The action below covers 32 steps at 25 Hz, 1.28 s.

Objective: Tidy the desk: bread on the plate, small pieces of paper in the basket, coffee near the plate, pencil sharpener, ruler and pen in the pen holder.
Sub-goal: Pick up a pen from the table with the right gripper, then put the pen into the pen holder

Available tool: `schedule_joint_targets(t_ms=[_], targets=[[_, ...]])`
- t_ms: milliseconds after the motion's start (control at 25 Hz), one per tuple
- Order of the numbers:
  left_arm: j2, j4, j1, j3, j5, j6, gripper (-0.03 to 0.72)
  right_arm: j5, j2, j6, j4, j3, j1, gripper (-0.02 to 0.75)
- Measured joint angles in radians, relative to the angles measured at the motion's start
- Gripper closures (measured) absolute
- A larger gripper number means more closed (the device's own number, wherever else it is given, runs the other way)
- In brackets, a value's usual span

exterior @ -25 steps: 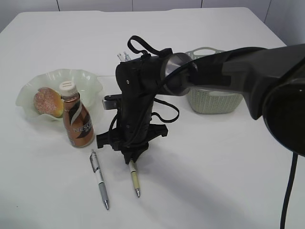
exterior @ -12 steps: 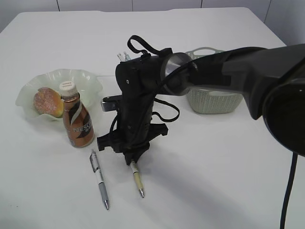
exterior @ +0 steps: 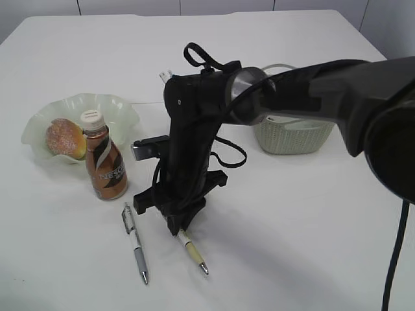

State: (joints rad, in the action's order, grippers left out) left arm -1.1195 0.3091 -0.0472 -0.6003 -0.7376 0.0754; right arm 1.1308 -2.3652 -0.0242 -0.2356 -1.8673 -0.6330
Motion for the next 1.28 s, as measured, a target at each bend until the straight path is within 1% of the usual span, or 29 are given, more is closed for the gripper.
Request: schedule_joint_targets(t_ms=[120, 200, 440, 560, 720, 920, 1120, 1280], targets=[[0.0, 0.0, 0.0, 0.0, 0.0, 0.0, 0.255, 0.007, 0.026, 0.066, -0.022, 0.002, 0.016, 0.679], [0.0, 0.0, 0.0, 0.0, 0.0, 0.0, 0.255, 0.008, 0.047, 0.114, -0.064, 0.002, 0.042, 0.679], [0.0, 0.0, 0.0, 0.0, 0.0, 0.0, 0.255, 0.023, 0.107, 0.286, -0.229, 0.002, 0.158, 0.68], [0.0, 0.0, 0.0, 0.0, -0.002, 0.0, 0.255, 0.03, 0.138, 0.359, -0.331, 0.002, 0.225, 0.68], [0.0, 0.0, 0.0, 0.0, -0.004, 0.0, 0.255, 0.03, 0.171, 0.464, -0.487, 0.002, 0.314, 0.68], [0.0, 0.0, 0.0, 0.0, -0.03, 0.0, 0.255, 0.02, 0.18, 0.61, -0.743, 0.002, 0.416, 0.68], [0.0, 0.0, 0.0, 0.0, -0.067, 0.0, 0.255, -0.089, 0.18, 0.793, -0.977, 0.002, 0.488, 0.68], [0.0, 0.0, 0.0, 0.0, -0.089, 0.0, 0.255, -0.208, 0.18, 0.987, -1.172, 0.002, 0.501, 0.68]])
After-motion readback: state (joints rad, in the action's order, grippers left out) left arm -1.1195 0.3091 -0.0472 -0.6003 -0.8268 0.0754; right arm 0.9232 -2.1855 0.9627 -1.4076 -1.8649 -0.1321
